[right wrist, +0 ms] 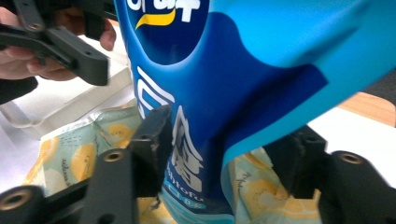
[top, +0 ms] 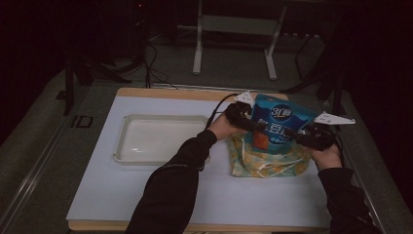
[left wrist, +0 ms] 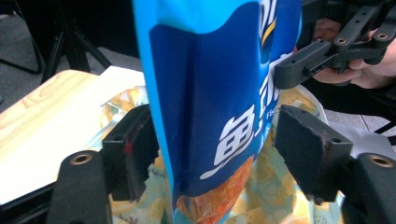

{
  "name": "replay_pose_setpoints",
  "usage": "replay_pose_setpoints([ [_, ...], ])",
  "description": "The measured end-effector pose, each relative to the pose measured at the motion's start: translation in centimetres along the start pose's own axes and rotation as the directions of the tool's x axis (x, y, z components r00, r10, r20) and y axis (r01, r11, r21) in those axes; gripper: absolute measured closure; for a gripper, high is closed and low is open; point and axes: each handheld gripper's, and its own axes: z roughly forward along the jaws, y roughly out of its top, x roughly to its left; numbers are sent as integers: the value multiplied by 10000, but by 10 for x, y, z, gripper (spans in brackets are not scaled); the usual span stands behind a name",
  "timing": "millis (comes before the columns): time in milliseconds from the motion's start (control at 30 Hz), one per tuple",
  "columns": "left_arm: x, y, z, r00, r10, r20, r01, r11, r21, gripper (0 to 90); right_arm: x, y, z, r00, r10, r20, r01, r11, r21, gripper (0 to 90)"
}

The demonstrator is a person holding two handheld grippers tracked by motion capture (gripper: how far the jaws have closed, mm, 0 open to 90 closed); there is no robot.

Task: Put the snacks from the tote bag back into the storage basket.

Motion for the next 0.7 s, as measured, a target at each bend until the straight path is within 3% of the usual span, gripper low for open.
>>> replay_pose_setpoints([
  [167,-4,2,8,9998,177,-84,-175,9995,244,406,2,2,1,9997,-110,-225,111,9999,59,614],
  [367,-4,3,10,9996,103,-278,-94,9994,331,531,3,1,3,9996,-153,-244,155,9999,66,700],
  [700,-6,4,11,9985,492,-250,-481,9979,430,688,8,4,7,9974,-694,210,687,9971,324,825],
])
